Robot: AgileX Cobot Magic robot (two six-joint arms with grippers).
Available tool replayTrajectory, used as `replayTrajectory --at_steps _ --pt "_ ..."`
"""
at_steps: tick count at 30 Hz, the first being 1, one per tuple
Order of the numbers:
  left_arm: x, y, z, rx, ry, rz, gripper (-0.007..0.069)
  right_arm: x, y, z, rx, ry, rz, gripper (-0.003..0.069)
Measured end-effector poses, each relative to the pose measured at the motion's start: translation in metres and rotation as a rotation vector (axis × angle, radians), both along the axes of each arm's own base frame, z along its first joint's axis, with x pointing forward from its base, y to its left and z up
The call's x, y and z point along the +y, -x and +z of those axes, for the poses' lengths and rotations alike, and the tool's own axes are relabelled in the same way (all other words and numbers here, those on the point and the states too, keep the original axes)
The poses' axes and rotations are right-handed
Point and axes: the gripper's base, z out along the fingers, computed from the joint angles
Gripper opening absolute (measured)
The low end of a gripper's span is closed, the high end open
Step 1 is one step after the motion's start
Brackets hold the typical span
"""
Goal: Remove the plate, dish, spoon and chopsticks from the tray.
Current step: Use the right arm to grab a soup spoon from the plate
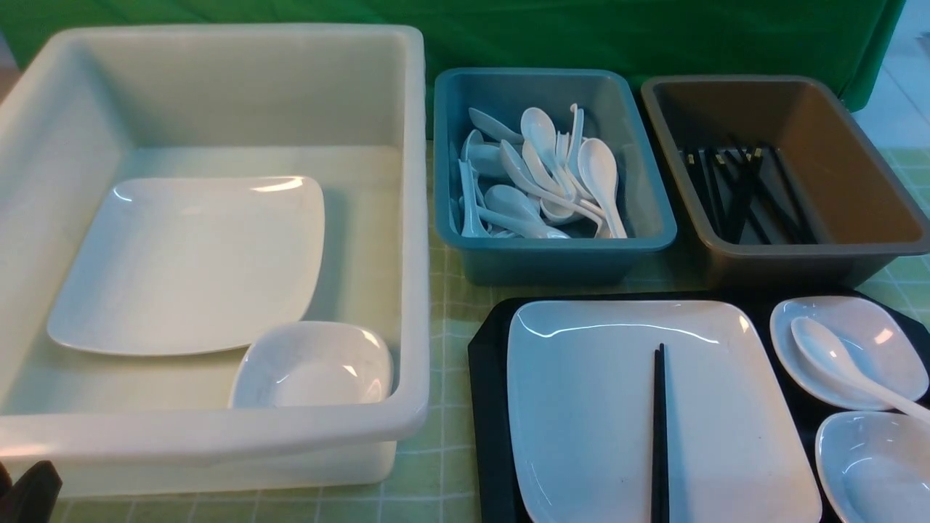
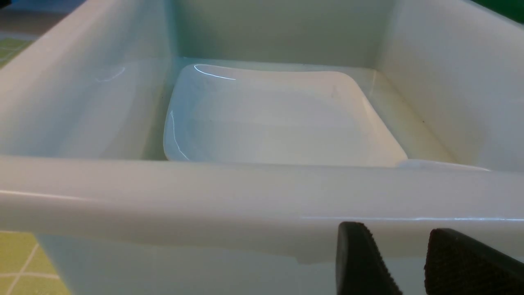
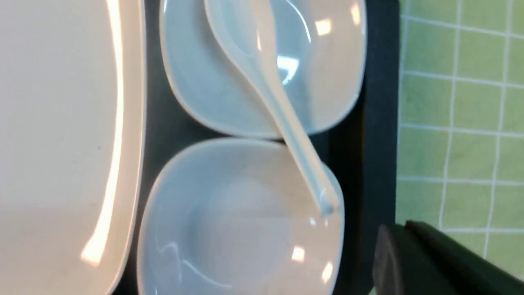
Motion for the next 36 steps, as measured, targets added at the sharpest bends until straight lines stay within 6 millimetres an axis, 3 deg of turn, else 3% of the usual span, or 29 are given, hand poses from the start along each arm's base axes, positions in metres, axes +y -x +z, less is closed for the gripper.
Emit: replayTrajectory --at_steps 5,8,13,18,21,32,36 --pt "0.0 0.0 0.0 0.0 0.0 0.0 0.0224 0.005 -0.047 -0.021 0.122 0.003 0.035 0.0" --pt "0.0 0.0 0.0 0.0 0.0 0.0 0.0224 0.006 -0.06 -0.032 0.163 0.005 0.037 0.0017" --pt "0.0 0.0 0.0 0.0 -0.002 0.0 0.0224 0.007 -0.079 -0.057 0.244 0.014 0.062 0.0135" --pt "0.0 0.0 0.0 0.0 -0.001 0.0 0.0224 0.009 -0.095 -0.089 0.322 0.018 0.066 0.033" --pt "0.0 0.0 0.0 0.0 -0.001 0.0 0.0224 0.009 -0.102 -0.099 0.342 0.02 0.076 0.0381" --pt "0.0 0.0 0.0 0.0 -0.001 0.0 0.0224 0.01 -0.109 -0.114 0.362 0.028 0.118 0.0393" --pt "0.0 0.0 0.0 0.0 -0.001 0.0 0.0224 0.01 -0.11 -0.115 0.366 0.029 0.119 0.0362"
